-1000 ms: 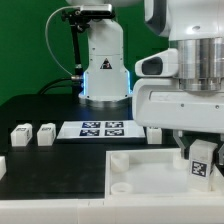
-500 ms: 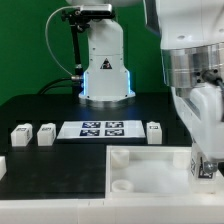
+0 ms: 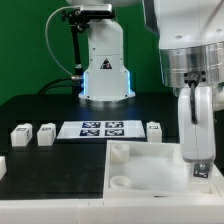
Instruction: Assemble one leg
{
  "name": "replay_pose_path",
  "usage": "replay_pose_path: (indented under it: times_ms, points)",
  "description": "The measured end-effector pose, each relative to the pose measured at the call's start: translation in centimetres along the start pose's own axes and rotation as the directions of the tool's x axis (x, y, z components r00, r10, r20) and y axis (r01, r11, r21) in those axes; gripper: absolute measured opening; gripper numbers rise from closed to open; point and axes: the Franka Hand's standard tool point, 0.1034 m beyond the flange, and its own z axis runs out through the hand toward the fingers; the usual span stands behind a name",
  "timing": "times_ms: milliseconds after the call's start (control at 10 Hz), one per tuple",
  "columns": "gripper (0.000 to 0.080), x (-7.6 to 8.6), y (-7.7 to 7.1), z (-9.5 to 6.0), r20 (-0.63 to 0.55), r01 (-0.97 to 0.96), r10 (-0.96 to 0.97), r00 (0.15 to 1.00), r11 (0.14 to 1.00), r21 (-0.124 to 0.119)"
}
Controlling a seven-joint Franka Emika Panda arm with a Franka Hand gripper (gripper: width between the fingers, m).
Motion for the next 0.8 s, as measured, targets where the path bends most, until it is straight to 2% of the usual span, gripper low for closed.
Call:
replay_pose_path:
  times_ms: [100,200,300,400,500,700,800]
  points:
    - [0.0294,0.0,0.1,0.1,0.001,0.0,0.0,1.0,1.0,-0.002]
    - [0.0454,0.0,0.1,0.1,0.001,0.001,-0.001,1.0,1.0,-0.002]
    - [0.0577,-0.1,0.1,0.1,0.001,0.002,-0.002,1.0,1.0,-0.002]
    - [0.0634,-0.3,0.2,0.0,0.003,0.01,-0.01,1.0,1.0,-0.002]
    - [0.0634,-0.8,0.7,-0.5,0.008,0.025,-0.025,1.0,1.0,-0.001]
    - [0.0645,-1.9,1.0,-3.0,0.029,0.037,-0.037,0.999,0.999,0.02]
    - [0.0649,-2.1,1.0,-3.5,0.032,0.041,-0.042,0.999,0.999,0.024]
